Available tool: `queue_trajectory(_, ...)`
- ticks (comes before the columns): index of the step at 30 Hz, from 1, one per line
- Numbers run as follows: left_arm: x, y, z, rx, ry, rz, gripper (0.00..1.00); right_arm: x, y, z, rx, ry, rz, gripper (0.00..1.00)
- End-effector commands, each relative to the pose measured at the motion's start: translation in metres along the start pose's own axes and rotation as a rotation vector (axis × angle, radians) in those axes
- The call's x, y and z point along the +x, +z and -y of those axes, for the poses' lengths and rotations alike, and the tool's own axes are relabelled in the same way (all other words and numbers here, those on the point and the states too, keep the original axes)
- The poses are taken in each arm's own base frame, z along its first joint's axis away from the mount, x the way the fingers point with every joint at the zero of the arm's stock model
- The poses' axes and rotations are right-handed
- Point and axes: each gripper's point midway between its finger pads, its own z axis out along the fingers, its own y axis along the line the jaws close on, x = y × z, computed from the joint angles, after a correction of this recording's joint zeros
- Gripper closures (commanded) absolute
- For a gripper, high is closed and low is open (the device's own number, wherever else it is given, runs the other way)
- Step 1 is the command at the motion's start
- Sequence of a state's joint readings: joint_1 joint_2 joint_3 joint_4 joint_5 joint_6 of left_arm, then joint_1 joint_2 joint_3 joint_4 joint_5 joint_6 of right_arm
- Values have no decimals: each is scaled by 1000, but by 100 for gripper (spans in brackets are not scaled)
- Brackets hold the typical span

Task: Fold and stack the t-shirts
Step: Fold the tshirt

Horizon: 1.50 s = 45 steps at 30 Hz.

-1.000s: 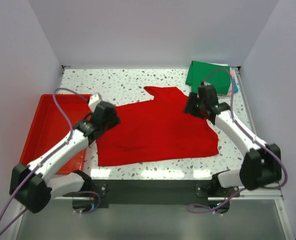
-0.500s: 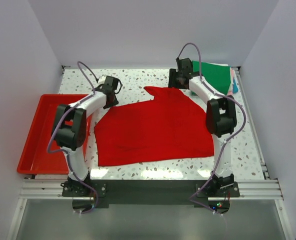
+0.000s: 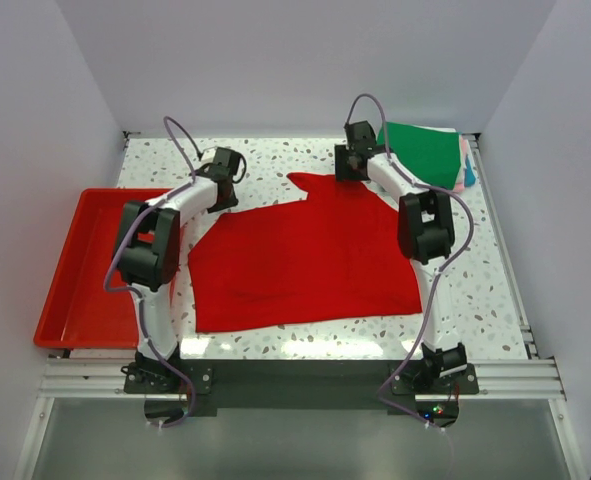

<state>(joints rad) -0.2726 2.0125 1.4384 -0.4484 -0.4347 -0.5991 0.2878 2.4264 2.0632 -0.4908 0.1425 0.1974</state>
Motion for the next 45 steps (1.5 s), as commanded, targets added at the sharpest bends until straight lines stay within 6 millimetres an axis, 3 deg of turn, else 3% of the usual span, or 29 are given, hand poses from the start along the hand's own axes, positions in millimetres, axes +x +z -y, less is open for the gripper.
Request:
queue_trajectory(1,-17,5,-4,-15,11,29,58,-18,2,4,32,-39,44,38)
queue_trajectory(9,-18,9,-6,-14,13,22,59,-8,15,1,13,-38,22,42)
queue_trajectory(11,-16,10,-6,-10,17,15,60,-7,15,-1,6,-33,19,48)
queue_trajectory(16,-13,12,-8,-19,19,3,62,-6,9,-1,0,-12,15,74)
queue_trajectory(26,-12,5,7,88,14,-25,58,-20,-6,1,-17,40,44,98)
queue_trajectory(34,-10,3,13,161,28,-43,57,-30,-14,0,-31,53,67,100)
queue_trajectory(40,-5,0,7,151,49,-65,58,-35,-20,1,-40,69,74,100)
queue_trajectory(45,0,1,6,149,58,-78,67,-40,-25,1,-48,80,85,100)
